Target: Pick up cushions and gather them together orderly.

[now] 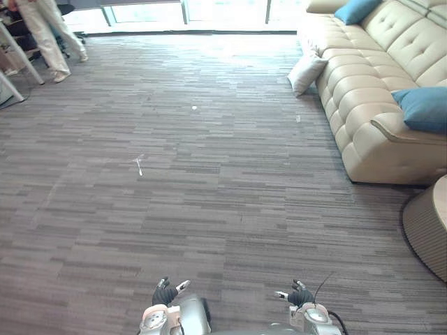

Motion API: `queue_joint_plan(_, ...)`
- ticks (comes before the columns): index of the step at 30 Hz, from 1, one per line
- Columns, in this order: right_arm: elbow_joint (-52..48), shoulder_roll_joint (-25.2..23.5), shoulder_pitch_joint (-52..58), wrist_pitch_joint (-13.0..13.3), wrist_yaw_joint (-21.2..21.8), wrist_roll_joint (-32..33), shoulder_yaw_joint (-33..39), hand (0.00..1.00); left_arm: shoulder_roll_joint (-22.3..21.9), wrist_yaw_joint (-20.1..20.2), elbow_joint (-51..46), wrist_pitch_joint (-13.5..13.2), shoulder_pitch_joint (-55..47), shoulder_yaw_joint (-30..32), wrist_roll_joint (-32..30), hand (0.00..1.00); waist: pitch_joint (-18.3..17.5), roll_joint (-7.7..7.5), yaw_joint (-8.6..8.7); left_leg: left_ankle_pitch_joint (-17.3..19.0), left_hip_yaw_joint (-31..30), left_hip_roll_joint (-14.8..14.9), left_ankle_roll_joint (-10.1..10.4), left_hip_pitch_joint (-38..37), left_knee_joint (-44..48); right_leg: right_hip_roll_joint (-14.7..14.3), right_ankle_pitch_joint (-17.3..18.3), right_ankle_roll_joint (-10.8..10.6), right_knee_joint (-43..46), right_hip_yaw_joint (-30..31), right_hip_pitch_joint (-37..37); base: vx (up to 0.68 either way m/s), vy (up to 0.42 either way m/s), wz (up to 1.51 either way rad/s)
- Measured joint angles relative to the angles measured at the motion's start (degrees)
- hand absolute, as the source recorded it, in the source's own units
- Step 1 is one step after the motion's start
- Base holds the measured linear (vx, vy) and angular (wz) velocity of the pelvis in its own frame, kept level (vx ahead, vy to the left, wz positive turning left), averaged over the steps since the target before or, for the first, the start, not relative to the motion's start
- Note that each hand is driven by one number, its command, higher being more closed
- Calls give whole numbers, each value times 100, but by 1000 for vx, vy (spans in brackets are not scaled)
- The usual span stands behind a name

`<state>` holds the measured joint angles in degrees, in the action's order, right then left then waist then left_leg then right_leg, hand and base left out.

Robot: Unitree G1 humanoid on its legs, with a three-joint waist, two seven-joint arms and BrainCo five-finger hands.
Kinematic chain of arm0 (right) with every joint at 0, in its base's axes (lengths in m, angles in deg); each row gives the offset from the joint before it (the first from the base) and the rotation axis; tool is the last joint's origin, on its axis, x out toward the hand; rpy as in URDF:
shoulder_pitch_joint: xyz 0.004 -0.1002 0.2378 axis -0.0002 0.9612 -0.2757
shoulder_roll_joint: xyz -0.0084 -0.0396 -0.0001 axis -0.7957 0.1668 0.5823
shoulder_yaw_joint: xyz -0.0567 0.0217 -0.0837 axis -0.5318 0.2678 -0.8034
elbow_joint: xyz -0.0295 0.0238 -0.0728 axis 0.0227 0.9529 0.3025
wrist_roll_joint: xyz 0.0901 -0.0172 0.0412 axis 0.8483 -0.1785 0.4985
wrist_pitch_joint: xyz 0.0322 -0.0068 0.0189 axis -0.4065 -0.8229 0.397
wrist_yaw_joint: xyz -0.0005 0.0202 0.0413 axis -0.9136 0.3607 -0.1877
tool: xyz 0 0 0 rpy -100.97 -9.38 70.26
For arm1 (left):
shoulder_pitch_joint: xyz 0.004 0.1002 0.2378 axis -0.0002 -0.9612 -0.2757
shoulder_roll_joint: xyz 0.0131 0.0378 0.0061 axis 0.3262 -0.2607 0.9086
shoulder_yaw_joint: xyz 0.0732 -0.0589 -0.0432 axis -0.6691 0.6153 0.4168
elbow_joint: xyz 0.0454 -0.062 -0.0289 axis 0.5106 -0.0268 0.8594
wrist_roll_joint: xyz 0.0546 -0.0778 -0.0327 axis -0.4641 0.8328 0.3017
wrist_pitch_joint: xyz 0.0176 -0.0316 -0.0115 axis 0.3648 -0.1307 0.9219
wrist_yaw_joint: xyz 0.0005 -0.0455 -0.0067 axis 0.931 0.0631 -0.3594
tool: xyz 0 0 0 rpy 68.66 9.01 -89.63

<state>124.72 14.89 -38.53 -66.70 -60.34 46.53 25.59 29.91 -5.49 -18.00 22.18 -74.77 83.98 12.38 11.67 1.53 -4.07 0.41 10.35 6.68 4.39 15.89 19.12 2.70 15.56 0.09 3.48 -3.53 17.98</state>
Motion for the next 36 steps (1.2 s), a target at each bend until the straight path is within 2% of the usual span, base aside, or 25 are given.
queue_joint_plan(1,53,-132,28,7,-15,-13,-70,0,114,6,14,21,30,15,-23,0,-101,-276,95,562,99,-223,-315,33,329,342,-38,34,711,207,-335,593,275,-31)
queue_joint_plan(2,54,-133,33,11,-10,-16,-69,0,117,3,13,20,33,19,-22,0,-112,-298,79,595,131,-241,-364,9,348,362,-38,33,910,262,-421,587,269,-26)
queue_joint_plan(3,101,-135,20,13,-11,-30,-59,0,175,-8,65,24,48,-8,-24,0,-131,-378,74,764,205,-307,-421,-138,351,449,-73,-99,1903,421,-799,458,211,-8)
queue_joint_plan(4,107,-129,-1,10,-11,-60,-55,0,213,-11,149,32,86,-24,-25,0,-107,-426,95,889,265,-374,-469,-318,315,520,-265,-434,2730,508,-1124,561,233,-1)
queue_joint_plan(5,99,-128,-7,14,0,-108,-46,0,262,-31,254,90,141,-109,-34,0,-45,-476,139,1075,293,-514,-521,-759,194,652,-784,-959,4097,620,-1601,567,218,5)
queue_joint_plan(6,61,-105,7,26,28,-120,-47,0,286,-42,325,163,161,-130,-39,0,-23,-455,146,1231,282,-597,-563,-1239,75,749,-743,-895,4959,520,-1885,573,185,4)
queue_joint_plan(8,-144,-76,99,45,31,-118,-54,0,233,-50,397,230,122,-135,-94,0,-42,-381,187,1394,280,-600,-607,-1955,-249,755,-439,-587,5408,170,-2278,609,135,-3)
queue_joint_plan(10,-368,-42,107,139,41,-115,-51,0,217,-47,532,243,166,-281,-135,0,-9,-281,312,1463,208,-500,-636,-2676,-854,616,-8,-231,4830,-559,-2959,502,61,15)
queue_joint_plan(11,-372,-18,71,156,41,-113,-35,0,236,-42,589,254,184,-345,-138,0,4,-261,373,1472,162,-460,-638,-2821,-990,552,17,-248,4445,-763,-3186,553,5,37)
queue_joint_plan(13,-432,13,98,162,39,-41,146,0,238,-26,668,268,209,-385,-144,0,26,-248,432,1473,114,-391,-635,-3216,-1322,426,-327,-238,2832,-1191,-3654,706,-69,38)
queue_joint_plan(15,-584,-5,165,153,36,-12,177,0,228,-15,657,269,181,-383,-155,0,43,-276,455,1556,63,-437,-545,-3650,-1445,374,-1001,-192,1388,-1376,-3717,694,-152,46)
queue_joint_plan(16,-591,-12,180,153,37,-12,175,0,223,-6,626,261,98,-383,-179,0,32,-294,458,1657,-16,-478,-545,-3847,-1445,371,-1080,-155,1252,-1295,-3718,690,-173,52)
queue_joint_plan(17,-619,8,185,157,46,-12,182,0,142,-6,605,260,76,-360,-197,0,-22,-248,512,1730,-194,-450,-547,-4061,-1375,339,-1489,88,1787,-1079,-3809,568,-152,40)
queue_joint_plan(18,-615,5,186,154,50,-13,180,0,79,-5,597,254,55,-337,-243,0,-80,-164,506,1727,-272,-375,-544,-4045,-1185,356,-1483,146,2137,-1049,-3903,689,-221,37)
queue_joint_plan(19,-670,45,183,150,70,-86,192,0,-45,1,560,254,5,-334,-280,0,-142,-22,493,1719,-393,-211,-530,-3842,-461,311,-1104,263,2499,-1172,-3853,672,-236,26)
queue_joint_plan(20,-741,123,200,104,75,-132,196,0,-121,5,535,243,7,-314,-306,0,-179,179,504,1547,-553,6,-238,-3390,647,227,-845,344,2578,-1295,-3709,667,-235,22)
queue_joint_plan(22,-801,215,174,47,54,-121,158,0,-231,13,400,251,-10,-88,-305,0,-55,365,479,698,-676,465,675,-2366,2929,-87,-493,424,2410,-1296,-3212,671,-204,1)
queue_joint_plan(24,-694,203,158,-22,20,-110,158,0,-243,9,237,244,-24,10,-265,0,49,417,406,1050,-242,971,402,-1759,4200,-369,-343,528,1951,-1288,-2358,722,-152,-22)
queue_joint_plan(26,-443,55,131,-50,12,-95,99,0,-46,-4,86,226,-70,-16,-209,0,75,89,365,1495,195,847,141,-1105,3918,-374,-304,503,1230,-1103,-1389,727,-125,-28)
queue_joint_plan(28,-309,6,29,-48,11,-95,38,0,3,-7,-29,114,-70,-116,-110,0,72,34,243,1678,313,583,13,-462,2717,-360,-331,459,699,-873,-853,576,-15,-61)
queue_joint_plan(30,-215,-1,28,-46,-6,-95,38,0,3,-8,-106,61,-55,-132,6,0,84,36,125,1362,117,253,68,-110,972,-294,-301,400,304,-702,-467,561,98,-73)
queue_joint_plan(31,-109,14,16,-25,-39,-97,12,0,-15,-11,-111,21,-49,-186,94,0,88,67,59,727,-35,125,200,-40,-167,-284,-222,229,25,-554,-208,530,192,-77)
queue_joint_plan(32,-56,61,26,-34,-81,-98,-112,0,-10,-17,-114,6,-48,-248,156,0,67,64,-7,118,-56,95,210,-45,-172,-265,-146,100,-112,-356,-2,669,281,-79)
queue_joint_plan(33,-56,3,4,-31,-100,-105,-164,0,19,-15,-112,7,-35,-248,156,0,26,-5,-15,-130,-31,-37,-27,-79,-125,-119,-59,-3,-99,-223,71,596,245,-54)
queue_joint_plan(36,-82,-66,90,14,-91,-113,-140,0,160,-13,-44,14,7,-284,143,0,-31,-238,67,364,55,-275,-452,-148,117,237,-48,-55,1339,-24,-550,587,223,-19)
